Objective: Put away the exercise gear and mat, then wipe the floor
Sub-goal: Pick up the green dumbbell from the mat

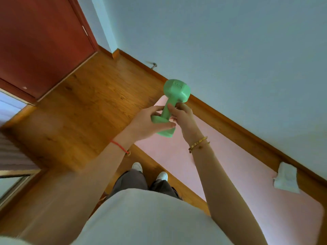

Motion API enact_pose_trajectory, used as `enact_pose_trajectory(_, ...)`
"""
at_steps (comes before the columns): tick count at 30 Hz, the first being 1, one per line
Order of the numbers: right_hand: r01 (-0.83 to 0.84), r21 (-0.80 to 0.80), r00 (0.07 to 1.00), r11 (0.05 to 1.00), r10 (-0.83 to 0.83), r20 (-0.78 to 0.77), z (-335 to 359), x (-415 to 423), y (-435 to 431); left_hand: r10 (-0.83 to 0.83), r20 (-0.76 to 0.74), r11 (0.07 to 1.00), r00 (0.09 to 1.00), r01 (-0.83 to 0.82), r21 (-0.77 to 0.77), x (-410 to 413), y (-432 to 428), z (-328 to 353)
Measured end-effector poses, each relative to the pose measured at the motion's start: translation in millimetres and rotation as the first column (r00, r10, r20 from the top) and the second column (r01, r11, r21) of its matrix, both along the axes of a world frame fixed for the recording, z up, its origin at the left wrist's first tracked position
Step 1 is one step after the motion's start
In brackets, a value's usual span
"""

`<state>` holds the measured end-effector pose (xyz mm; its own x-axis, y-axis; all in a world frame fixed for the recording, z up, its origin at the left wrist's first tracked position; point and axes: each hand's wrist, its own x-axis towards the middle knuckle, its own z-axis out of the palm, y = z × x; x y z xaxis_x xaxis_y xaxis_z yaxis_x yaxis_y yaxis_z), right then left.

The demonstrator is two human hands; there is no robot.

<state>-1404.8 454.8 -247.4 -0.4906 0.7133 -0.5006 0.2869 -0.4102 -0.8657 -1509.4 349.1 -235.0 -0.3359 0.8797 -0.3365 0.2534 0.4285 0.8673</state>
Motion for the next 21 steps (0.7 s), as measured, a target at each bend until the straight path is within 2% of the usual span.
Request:
enact_pose_trajectory(7, -0.119, -0.024, 0.989, 0.993, 0.116, -0.091, 35.9, -37.2, -39.6, 0.138, -0.062, 0.99, 0.988, -0.137, 0.033, -19.0, -54.0, 44.6)
enact_pose_trajectory(10, -0.197, -0.012, 0.978, 0.98, 0.195, -0.078, 44.3, -67.8, -56.6, 0.219, -0.111, 0.976, 0.969, -0.217, 0.037, -38.7, -78.2, 51.3)
enact_pose_trajectory(17, -0.337, 0.004, 0.94, 0.942, 0.336, -0.059, 56.9, -177.3, -112.1, 0.373, -0.176, 0.927, 0.911, -0.372, 0.04, -122.3, -141.6, 58.6)
enact_pose_trajectory(21, -0.409, -0.04, 0.909, 0.912, 0.403, -0.112, 59.9, -247.2, -154.3, 0.453, -0.18, 0.891, 0.873, -0.452, 0.049, -182.2, -186.3, 63.3)
